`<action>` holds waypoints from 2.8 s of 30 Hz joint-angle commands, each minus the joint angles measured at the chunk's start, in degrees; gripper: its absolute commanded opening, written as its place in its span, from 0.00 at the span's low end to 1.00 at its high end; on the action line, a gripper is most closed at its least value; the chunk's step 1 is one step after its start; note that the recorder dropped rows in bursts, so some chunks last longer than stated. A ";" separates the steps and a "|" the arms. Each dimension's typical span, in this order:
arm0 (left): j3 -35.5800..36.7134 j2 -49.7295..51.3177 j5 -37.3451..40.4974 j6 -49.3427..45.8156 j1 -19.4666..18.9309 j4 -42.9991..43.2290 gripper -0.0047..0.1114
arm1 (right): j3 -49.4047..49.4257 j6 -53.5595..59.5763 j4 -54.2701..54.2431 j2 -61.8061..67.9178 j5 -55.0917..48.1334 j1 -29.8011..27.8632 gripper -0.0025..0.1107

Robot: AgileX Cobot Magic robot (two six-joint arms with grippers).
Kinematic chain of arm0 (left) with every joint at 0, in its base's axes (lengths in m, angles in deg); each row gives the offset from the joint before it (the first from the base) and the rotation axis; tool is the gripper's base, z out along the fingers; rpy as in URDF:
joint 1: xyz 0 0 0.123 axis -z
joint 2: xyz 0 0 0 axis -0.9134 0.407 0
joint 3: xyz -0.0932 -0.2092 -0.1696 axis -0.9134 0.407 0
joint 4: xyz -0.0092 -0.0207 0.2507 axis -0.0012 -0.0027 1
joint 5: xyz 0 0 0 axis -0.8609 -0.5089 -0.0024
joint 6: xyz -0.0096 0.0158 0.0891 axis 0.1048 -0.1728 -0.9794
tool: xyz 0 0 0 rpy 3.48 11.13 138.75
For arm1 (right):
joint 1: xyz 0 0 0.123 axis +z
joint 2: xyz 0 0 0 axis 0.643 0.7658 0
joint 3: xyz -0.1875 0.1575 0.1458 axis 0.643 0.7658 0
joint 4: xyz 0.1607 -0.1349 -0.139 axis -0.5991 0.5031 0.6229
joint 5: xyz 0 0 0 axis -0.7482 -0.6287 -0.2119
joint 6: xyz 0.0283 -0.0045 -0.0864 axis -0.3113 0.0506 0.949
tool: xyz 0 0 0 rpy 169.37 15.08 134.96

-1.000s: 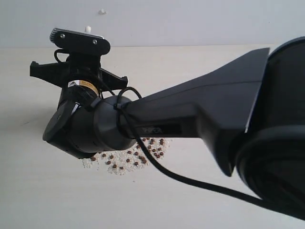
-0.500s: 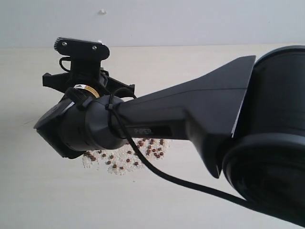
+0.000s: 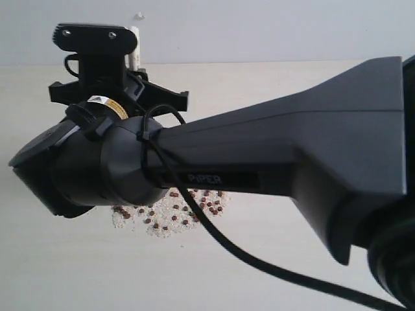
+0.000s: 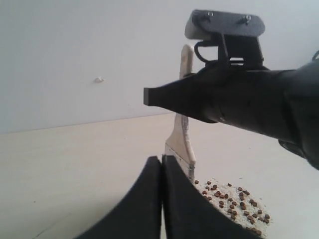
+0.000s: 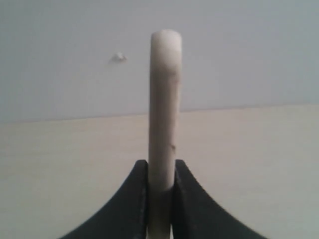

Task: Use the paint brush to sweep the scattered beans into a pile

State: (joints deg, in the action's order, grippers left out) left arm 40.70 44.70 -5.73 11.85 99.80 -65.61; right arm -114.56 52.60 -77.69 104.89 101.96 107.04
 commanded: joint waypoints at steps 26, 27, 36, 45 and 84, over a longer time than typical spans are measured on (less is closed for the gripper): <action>0.18 -0.40 -0.08 0.25 -0.07 0.14 0.04 | -0.01 2.66 -1.72 1.60 -14.84 5.24 0.02; 0.18 -0.40 -0.08 0.25 -0.07 0.14 0.04 | -0.01 3.41 -2.29 1.89 -13.89 5.24 0.02; 0.18 -0.40 -0.08 0.25 -0.07 0.14 0.04 | -0.01 13.23 -4.99 2.03 -2.02 5.62 0.02; 0.18 -0.40 -0.08 0.25 -0.07 0.14 0.04 | -0.01 16.85 -3.06 2.03 4.58 5.62 0.02; 0.18 -0.40 -0.08 0.25 -0.07 0.14 0.04 | 15.97 -0.12 9.96 -0.77 1.33 10.14 0.02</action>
State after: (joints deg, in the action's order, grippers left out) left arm 40.70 44.70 -5.73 11.85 99.80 -65.61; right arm -99.01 51.47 -68.70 104.53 101.80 117.94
